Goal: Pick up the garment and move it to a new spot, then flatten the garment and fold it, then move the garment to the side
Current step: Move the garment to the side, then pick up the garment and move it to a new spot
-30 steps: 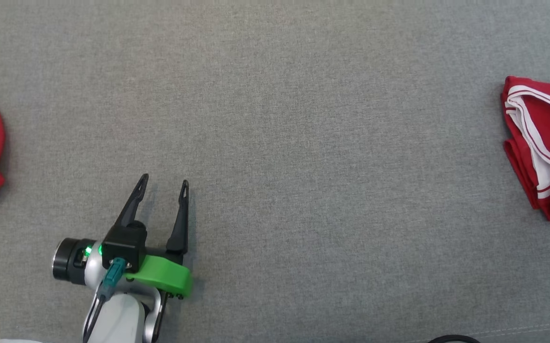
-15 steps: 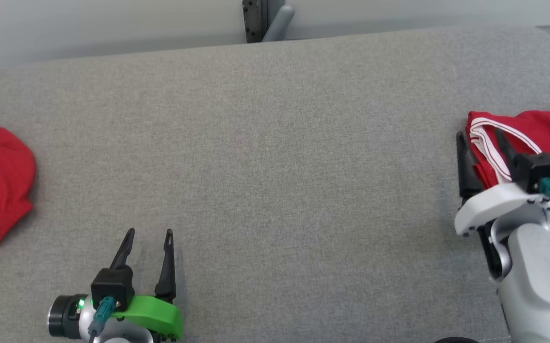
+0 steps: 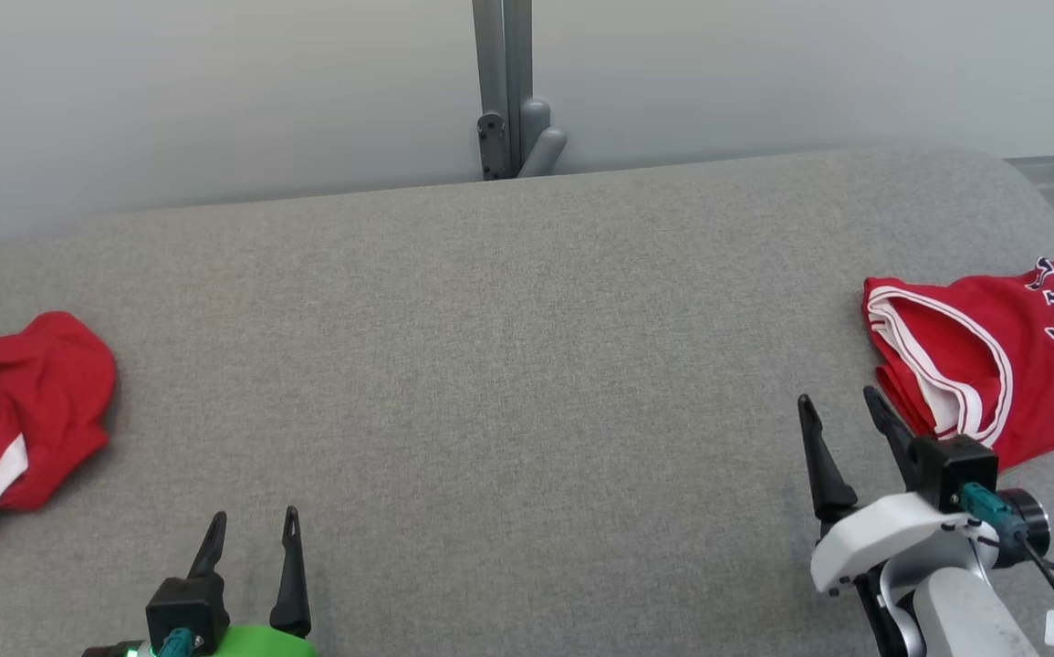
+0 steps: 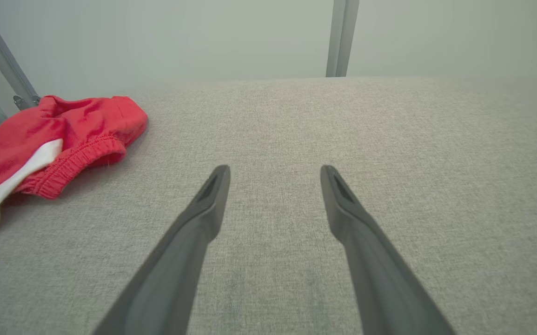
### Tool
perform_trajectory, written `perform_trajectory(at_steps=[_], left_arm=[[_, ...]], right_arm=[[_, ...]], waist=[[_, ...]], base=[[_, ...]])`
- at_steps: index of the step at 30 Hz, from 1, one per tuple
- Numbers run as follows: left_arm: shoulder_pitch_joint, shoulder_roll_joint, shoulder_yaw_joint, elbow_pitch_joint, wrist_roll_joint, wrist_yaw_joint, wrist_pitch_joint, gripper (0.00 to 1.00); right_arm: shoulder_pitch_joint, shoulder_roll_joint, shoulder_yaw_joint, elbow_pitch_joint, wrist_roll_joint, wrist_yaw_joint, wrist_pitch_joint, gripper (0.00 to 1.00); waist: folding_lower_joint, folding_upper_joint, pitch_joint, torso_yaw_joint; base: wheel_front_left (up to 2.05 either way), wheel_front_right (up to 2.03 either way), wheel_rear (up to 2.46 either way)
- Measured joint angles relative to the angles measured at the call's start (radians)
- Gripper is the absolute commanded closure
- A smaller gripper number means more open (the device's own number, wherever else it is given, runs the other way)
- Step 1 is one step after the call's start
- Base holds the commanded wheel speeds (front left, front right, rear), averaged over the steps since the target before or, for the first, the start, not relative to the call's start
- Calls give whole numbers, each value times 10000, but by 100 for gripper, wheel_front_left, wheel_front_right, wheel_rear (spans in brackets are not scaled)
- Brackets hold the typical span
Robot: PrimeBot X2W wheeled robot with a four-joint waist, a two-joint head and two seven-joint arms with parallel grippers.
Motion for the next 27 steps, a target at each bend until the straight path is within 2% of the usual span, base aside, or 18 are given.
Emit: perform_trajectory(at_steps=[11,27], left_arm=[[383,-12,52,-6,-385,234,0,0],[506,-13,-25,-59,-552,339,0,0]], right_arm=[[1041,261,151,-322,-38,0,0,0],[1201,309,82,-408,-144,0,0,0]], waist=[[0,0,-658,-163],[0,0,-755,-198]], base=[[0,0,0],[0,0,0]])
